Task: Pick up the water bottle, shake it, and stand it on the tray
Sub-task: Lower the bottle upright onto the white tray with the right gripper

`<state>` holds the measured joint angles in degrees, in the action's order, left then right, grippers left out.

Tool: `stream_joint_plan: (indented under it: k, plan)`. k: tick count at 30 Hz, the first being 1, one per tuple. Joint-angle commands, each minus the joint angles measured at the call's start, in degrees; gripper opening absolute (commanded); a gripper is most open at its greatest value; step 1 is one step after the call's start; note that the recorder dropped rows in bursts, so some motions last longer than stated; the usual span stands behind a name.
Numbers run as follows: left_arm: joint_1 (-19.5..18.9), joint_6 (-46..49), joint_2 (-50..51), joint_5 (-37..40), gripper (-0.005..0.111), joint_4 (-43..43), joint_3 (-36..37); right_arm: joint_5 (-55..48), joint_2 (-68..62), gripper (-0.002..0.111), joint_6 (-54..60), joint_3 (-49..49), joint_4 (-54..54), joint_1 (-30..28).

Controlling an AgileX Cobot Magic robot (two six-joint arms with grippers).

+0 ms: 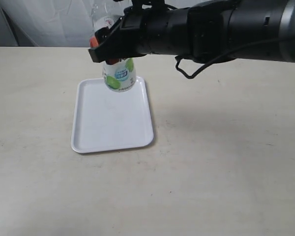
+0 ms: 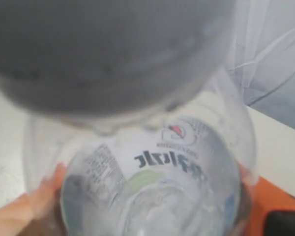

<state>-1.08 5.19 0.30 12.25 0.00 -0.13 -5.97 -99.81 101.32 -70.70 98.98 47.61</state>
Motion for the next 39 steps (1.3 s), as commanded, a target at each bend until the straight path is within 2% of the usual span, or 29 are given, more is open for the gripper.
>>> stream_joint_plan:
  k: [1,12,19,39]
  plan:
    - [0.0,0.0,-0.3,-0.5,0.0,0.0,0.1,-0.9,-4.0,-0.001,0.6,-1.1,1.0,-0.3]
    - [0.0,-0.1,-0.3,-0.5,0.0,0.0,0.1,-7.4,-11.4,-0.001,2.4,-1.1,1.0,-0.3]
    - [0.0,-0.1,-0.3,-0.5,0.0,0.0,0.1,-9.2,-14.6,-0.001,2.6,-6.2,1.0,-0.3]
    - [0.0,-0.1,-0.3,-0.4,0.0,0.0,0.1,-9.0,-20.7,-0.001,2.6,-9.0,1.0,-0.3]
